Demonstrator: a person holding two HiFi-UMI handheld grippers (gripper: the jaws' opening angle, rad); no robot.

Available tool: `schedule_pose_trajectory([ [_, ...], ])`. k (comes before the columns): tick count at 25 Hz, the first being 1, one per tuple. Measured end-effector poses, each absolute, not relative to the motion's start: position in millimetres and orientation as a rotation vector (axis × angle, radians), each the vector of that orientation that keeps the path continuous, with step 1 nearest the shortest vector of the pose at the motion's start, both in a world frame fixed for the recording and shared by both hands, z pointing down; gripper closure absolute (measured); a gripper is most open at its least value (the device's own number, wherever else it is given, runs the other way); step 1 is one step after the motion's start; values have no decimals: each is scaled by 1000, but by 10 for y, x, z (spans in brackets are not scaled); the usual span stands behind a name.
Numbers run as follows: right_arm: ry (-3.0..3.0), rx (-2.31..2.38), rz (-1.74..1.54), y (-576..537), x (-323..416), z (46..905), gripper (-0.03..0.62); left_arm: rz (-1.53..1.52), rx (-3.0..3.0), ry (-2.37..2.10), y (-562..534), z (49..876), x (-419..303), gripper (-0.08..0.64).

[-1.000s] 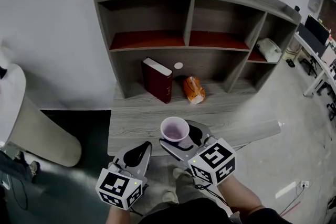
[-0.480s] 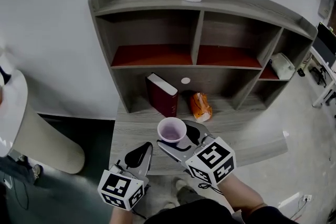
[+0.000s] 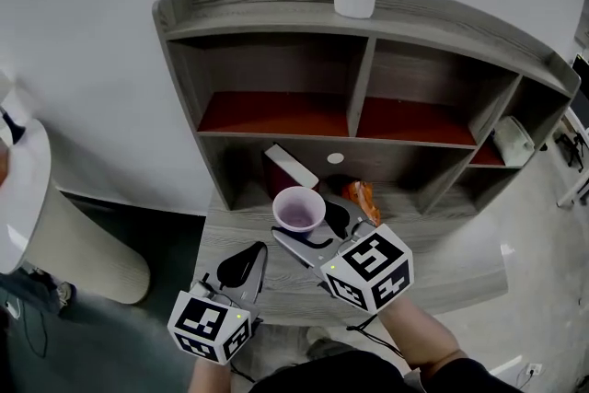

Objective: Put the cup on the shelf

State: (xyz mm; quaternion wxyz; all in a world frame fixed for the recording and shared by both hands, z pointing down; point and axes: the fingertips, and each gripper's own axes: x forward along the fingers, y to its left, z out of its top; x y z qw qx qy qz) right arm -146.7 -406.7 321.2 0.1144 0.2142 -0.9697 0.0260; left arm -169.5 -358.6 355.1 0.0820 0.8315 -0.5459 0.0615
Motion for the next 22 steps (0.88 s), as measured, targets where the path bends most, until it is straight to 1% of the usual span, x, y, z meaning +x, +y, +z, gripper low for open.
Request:
schedule_pose_trajectory([
  [22,-2903,612,-75,-4854,-2125,2395,281,157,2450,-1773,-4144,3112,-2137,566],
])
